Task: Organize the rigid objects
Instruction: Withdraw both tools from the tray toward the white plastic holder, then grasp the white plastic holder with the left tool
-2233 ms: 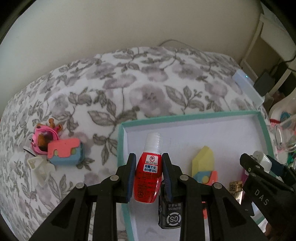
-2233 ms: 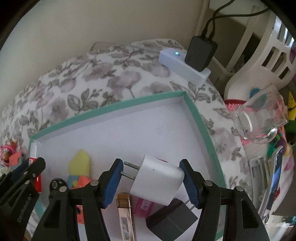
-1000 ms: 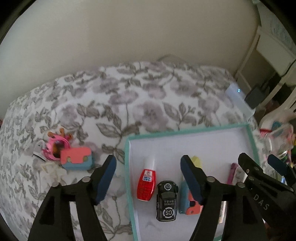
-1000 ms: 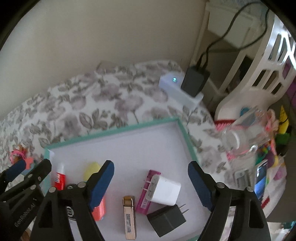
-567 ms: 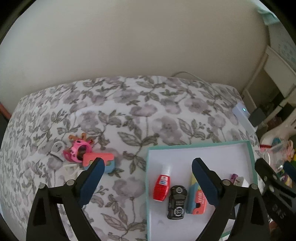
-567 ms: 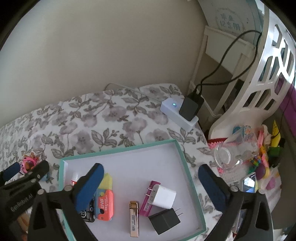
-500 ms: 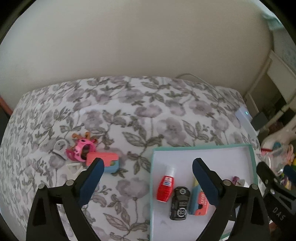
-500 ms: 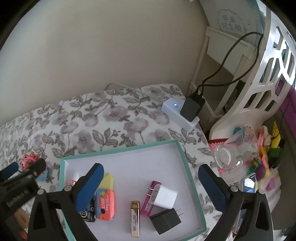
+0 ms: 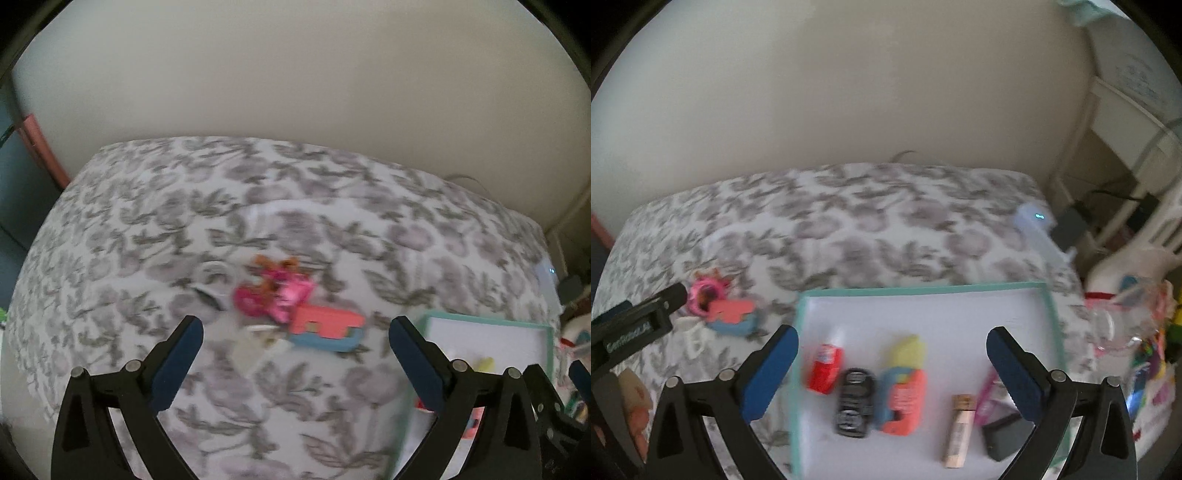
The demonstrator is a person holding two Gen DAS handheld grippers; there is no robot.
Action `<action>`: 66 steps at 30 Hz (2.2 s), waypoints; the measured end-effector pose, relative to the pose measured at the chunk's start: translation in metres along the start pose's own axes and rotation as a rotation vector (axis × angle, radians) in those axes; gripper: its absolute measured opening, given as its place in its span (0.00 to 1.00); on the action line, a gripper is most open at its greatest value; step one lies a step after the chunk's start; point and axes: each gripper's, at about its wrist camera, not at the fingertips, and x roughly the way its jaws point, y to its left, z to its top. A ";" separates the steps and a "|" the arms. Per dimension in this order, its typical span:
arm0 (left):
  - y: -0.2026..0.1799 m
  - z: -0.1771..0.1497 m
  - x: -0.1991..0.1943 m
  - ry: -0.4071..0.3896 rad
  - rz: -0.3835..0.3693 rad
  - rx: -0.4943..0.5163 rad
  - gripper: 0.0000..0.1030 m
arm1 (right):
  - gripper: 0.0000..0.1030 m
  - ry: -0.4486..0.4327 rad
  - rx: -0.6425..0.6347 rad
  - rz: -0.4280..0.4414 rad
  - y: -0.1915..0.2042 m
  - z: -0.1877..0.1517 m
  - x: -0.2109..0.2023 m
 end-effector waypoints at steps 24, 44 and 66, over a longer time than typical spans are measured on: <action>0.092 -0.004 0.017 0.050 0.071 -0.152 0.98 | 1.00 0.040 -0.124 0.135 0.089 -0.016 0.024; 0.067 -0.020 0.076 0.227 -0.074 -0.145 0.98 | 1.00 0.110 -0.080 0.141 0.086 -0.027 0.055; 0.056 -0.025 0.098 0.257 -0.218 -0.206 0.72 | 1.00 0.121 -0.069 0.144 0.083 -0.028 0.064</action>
